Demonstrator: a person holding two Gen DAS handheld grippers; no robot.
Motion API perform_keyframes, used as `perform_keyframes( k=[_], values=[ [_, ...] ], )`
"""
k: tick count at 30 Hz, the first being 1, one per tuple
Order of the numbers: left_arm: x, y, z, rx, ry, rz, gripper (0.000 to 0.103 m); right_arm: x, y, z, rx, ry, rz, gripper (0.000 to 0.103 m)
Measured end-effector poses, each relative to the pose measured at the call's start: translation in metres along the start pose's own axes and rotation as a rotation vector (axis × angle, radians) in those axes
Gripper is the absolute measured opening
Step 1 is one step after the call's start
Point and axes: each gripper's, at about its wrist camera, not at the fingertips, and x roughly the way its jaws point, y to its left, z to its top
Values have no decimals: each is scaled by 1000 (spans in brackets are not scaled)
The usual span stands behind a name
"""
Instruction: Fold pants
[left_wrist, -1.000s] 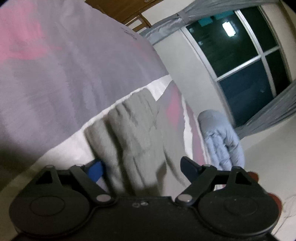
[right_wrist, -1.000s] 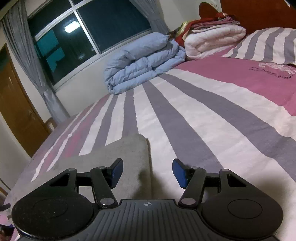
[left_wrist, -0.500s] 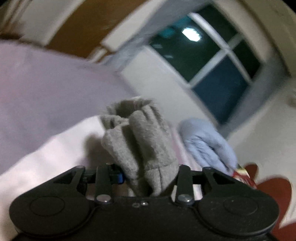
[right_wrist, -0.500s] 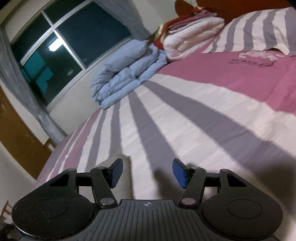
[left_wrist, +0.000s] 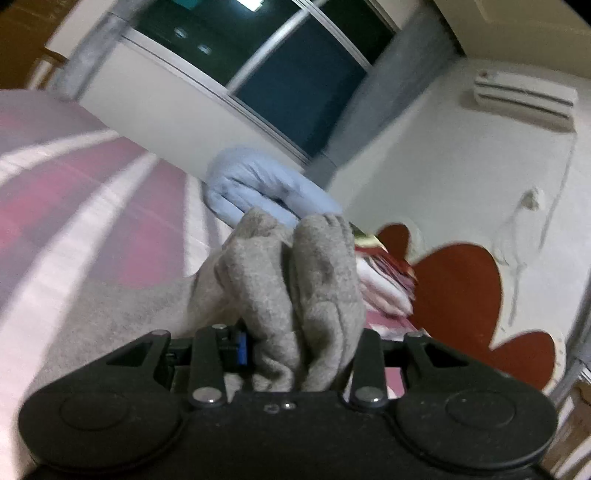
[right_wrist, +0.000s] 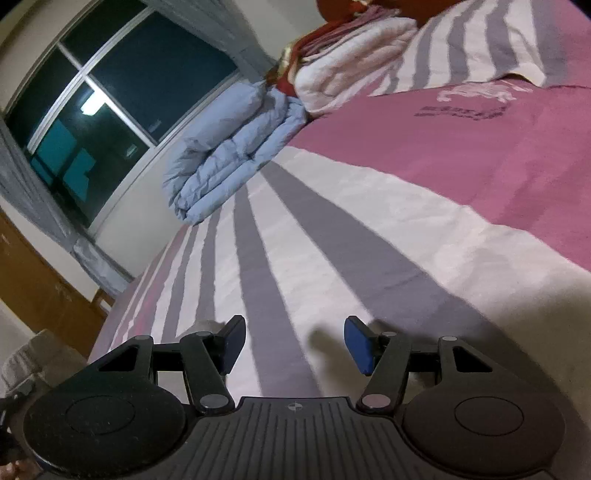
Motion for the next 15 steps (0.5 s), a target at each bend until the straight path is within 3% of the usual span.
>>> perform_keyframes(
  k=[6, 10, 15],
  values=[
    [38, -37, -43, 122, 118, 8, 26, -9, -23, 8, 47, -7, -13, 60],
    [58, -65, -75, 367, 206, 88, 26, -11, -28, 12, 68, -11, -13, 60],
    [70, -85, -104, 488, 238, 138, 26, -9, -29, 9, 73, 3, -15, 60]
  ],
)
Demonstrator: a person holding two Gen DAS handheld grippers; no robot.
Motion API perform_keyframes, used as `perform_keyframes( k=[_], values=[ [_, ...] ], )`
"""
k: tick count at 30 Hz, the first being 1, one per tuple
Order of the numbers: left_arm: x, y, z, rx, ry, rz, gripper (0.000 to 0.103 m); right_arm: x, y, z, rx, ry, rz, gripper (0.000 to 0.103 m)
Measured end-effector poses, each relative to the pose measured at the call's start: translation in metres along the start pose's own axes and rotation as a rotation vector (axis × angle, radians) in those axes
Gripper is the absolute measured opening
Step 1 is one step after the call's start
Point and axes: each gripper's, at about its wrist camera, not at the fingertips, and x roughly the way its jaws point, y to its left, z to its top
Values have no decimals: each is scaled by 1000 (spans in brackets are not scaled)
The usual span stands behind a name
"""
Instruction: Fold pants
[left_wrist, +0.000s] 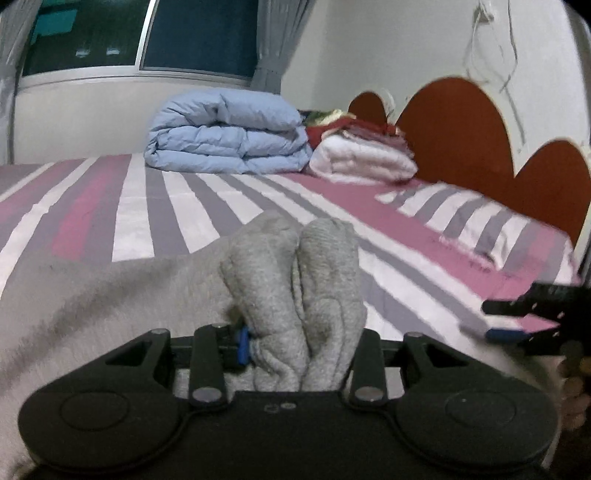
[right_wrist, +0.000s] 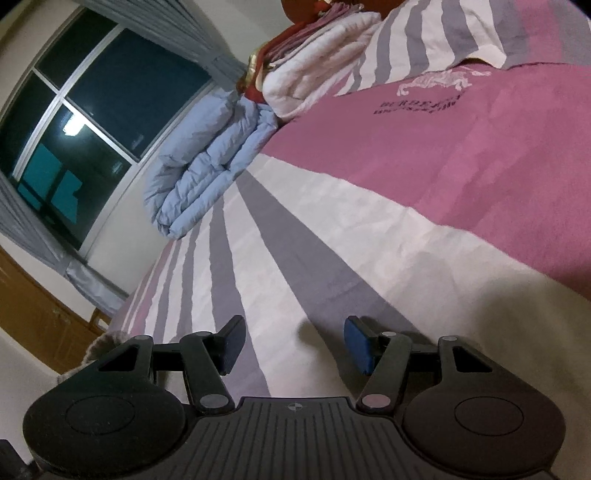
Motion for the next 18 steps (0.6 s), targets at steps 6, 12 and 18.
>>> perform_keyframes(
  k=[6, 12, 18],
  values=[
    [18, -32, 2, 83, 4, 62, 68, -4, 4, -3, 3, -5, -9, 60],
    [3, -44, -3, 90, -36, -9, 74, -15, 5, -6, 16, -23, -32, 60],
    [-68, 13, 1, 56, -159, 133, 74, -24, 26, -13, 3, -3, 97, 60]
  ],
)
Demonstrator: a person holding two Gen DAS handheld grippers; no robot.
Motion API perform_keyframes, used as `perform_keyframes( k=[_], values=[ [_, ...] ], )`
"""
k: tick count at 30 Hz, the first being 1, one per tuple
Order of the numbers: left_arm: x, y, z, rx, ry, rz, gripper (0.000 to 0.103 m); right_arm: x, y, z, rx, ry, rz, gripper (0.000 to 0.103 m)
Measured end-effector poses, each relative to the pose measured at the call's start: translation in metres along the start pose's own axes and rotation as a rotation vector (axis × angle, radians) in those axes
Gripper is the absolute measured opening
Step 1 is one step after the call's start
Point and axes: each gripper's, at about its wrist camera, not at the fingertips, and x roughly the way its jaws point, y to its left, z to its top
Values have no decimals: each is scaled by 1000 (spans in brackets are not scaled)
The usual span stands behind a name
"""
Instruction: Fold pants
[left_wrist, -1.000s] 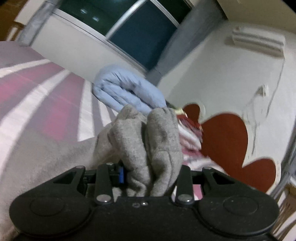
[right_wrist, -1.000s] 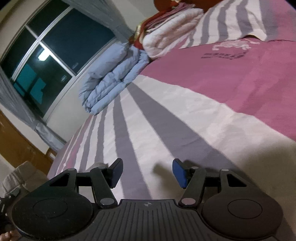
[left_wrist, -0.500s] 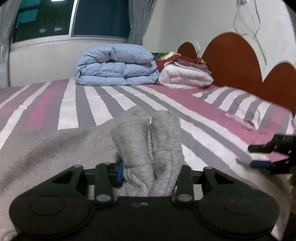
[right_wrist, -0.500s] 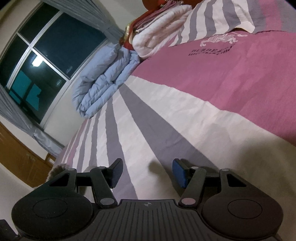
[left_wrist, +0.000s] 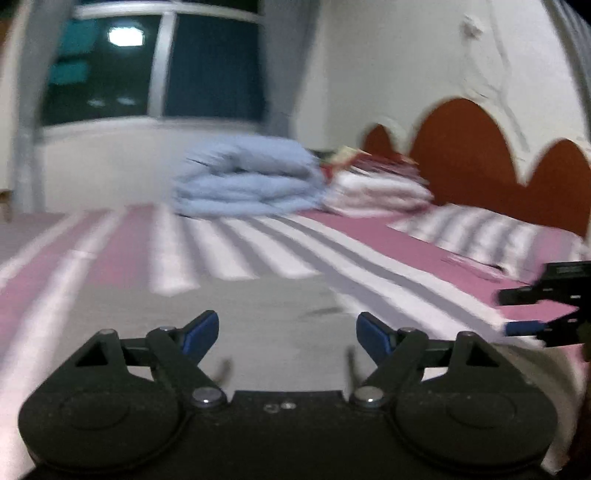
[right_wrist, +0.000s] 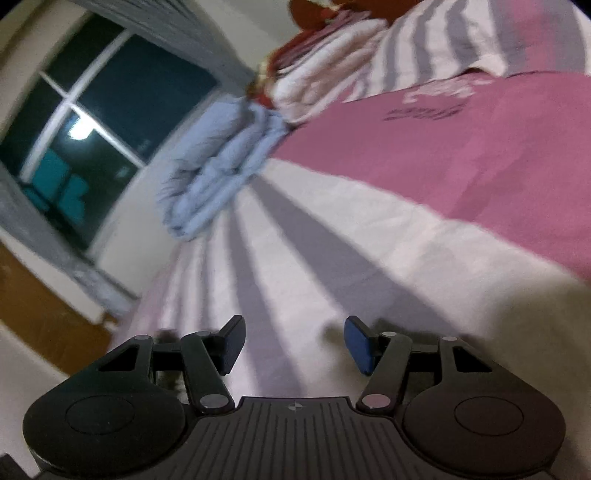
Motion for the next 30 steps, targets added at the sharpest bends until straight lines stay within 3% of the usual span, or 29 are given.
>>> perform_keyframes(
  k=[6, 10, 16, 23, 24, 25, 30],
  values=[
    [-50, 110, -18, -128, 29, 320, 75, 30, 47, -39, -26, 135, 194, 60],
    [-75, 147, -38, -193, 40, 413, 76, 49, 75, -63, -28, 202, 283, 60],
    [-86, 159, -56, -259, 53, 410, 77, 80, 93, -82, -21, 262, 265, 60],
    [-84, 162, -62, -242, 66, 376, 81, 117, 114, -88, -72, 292, 202, 57],
    [-83, 162, -62, -243, 73, 369, 81, 118, 120, -88, -109, 284, 177, 27],
    [-82, 160, -64, -239, 78, 366, 81, 116, 125, -87, -145, 272, 160, 19],
    [-81, 153, -65, -194, 84, 358, 81, 93, 117, -66, -140, 153, 168, 19]
  ],
)
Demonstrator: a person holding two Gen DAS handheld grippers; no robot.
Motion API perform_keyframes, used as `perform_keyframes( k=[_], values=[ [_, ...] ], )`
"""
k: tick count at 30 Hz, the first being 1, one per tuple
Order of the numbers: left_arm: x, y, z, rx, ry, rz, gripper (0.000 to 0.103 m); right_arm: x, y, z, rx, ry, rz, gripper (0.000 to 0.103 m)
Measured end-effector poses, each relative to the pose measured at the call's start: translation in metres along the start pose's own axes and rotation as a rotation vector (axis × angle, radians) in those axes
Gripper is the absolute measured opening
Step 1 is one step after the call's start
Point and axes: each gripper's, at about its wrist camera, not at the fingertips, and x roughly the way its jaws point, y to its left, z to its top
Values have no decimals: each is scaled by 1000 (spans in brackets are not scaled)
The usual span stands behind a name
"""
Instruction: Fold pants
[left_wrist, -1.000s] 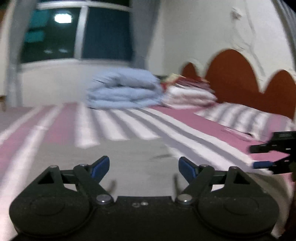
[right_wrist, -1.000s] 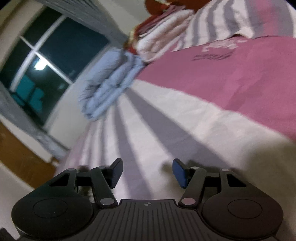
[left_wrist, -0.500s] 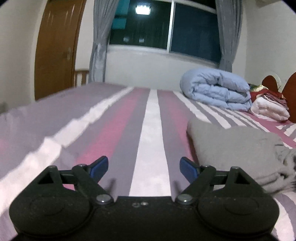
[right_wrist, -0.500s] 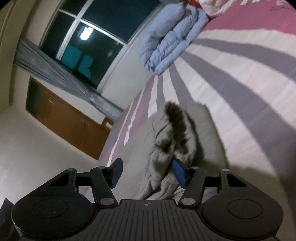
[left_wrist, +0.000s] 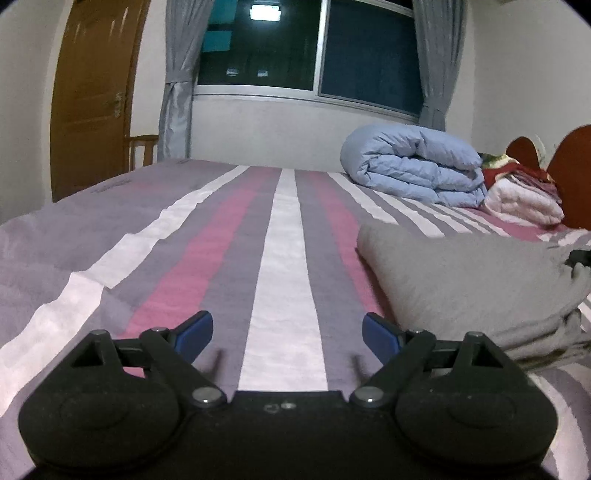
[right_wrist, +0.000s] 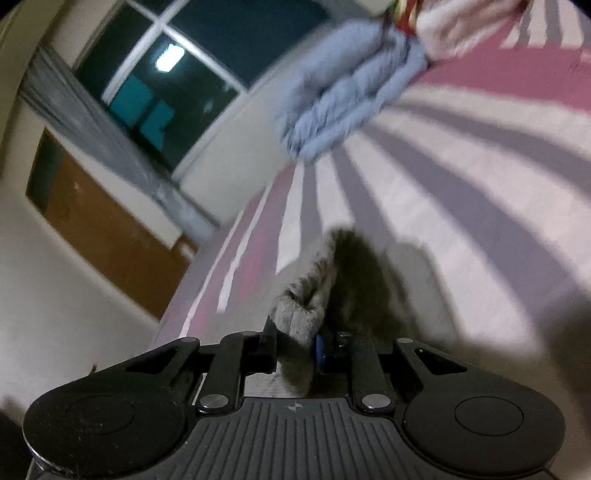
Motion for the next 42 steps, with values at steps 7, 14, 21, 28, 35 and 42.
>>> perform_keyframes(
  k=[7, 14, 21, 28, 35, 42],
  values=[
    [3, -4, -2, 16, 22, 11, 81, 8, -25, -19, 55, 55, -16, 29],
    [4, -3, -2, 9, 15, 22, 81, -31, -23, -14, 77, -15, 39, 83],
    [5, -4, -3, 6, 21, 27, 82, -7, -37, -27, 183, 100, 1, 82],
    [10, -4, -4, -1, 40, 28, 82, 31, -34, -13, 197, 141, -10, 81],
    [14, -5, -6, 22, 58, 26, 82, 35, -14, -7, 86, 112, 3, 40],
    [15, -6, -6, 32, 70, 29, 82, 12, -23, -12, 61, 33, -18, 40]
  ],
)
